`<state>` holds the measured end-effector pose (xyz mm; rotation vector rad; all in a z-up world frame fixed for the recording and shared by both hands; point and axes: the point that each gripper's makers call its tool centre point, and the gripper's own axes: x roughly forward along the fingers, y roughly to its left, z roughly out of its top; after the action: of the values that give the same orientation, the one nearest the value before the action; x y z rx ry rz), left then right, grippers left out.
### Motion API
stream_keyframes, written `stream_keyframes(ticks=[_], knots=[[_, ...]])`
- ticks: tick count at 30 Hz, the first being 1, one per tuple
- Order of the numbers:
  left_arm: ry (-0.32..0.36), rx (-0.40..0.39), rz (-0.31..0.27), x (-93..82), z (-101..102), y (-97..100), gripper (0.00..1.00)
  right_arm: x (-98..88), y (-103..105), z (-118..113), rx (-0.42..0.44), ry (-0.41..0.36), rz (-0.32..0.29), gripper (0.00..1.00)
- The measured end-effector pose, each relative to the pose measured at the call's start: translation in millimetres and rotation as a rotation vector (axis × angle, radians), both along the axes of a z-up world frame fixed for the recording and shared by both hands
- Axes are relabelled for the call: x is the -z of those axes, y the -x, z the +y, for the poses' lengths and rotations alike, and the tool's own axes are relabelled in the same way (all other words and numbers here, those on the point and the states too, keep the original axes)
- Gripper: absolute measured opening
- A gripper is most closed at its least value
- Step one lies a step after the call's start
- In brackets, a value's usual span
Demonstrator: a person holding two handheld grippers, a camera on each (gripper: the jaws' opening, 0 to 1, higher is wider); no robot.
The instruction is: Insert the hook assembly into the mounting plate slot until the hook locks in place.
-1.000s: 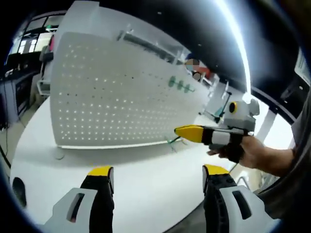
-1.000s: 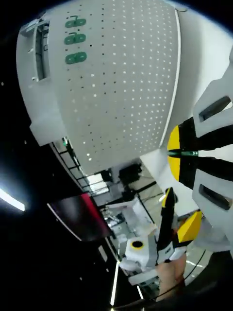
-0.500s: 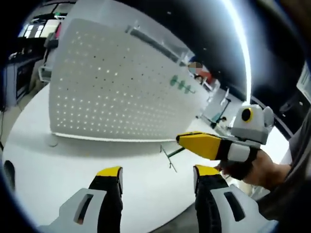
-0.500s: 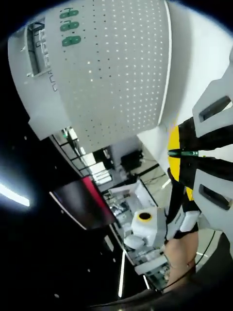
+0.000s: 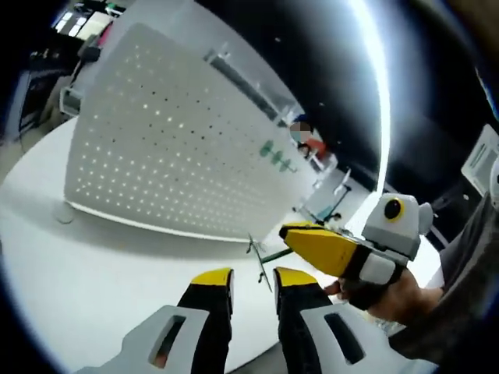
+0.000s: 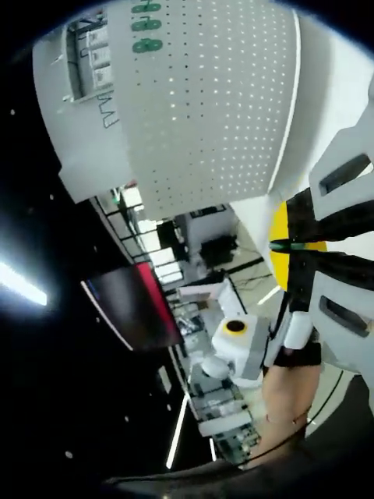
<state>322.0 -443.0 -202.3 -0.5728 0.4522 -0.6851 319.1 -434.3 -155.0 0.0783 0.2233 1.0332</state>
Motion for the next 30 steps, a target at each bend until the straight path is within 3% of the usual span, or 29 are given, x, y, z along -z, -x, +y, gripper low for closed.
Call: stream_keyframes(ticks=[5,11,25,30], knots=[[0.107,0.022,0.021,-7.6,-4,2.1,0.06,-3.9,6,6,-0.013,0.033,-0.066,0.0],[0.113,0.019,0.022,-9.1,-4,0.7,0.05,-6.8,4,5,-0.008,0.03,-0.083,0.0],[-0.048,0.013,-0.068,-19.6,-2,-2.1,0.02,-12.1,7,-1,0.004,0.002,-0.049,0.01],[-0.098,0.0,-0.103,-24.8,0,-4.7,0.01,-15.6,5,0,0.006,-0.04,0.002,0.05]])
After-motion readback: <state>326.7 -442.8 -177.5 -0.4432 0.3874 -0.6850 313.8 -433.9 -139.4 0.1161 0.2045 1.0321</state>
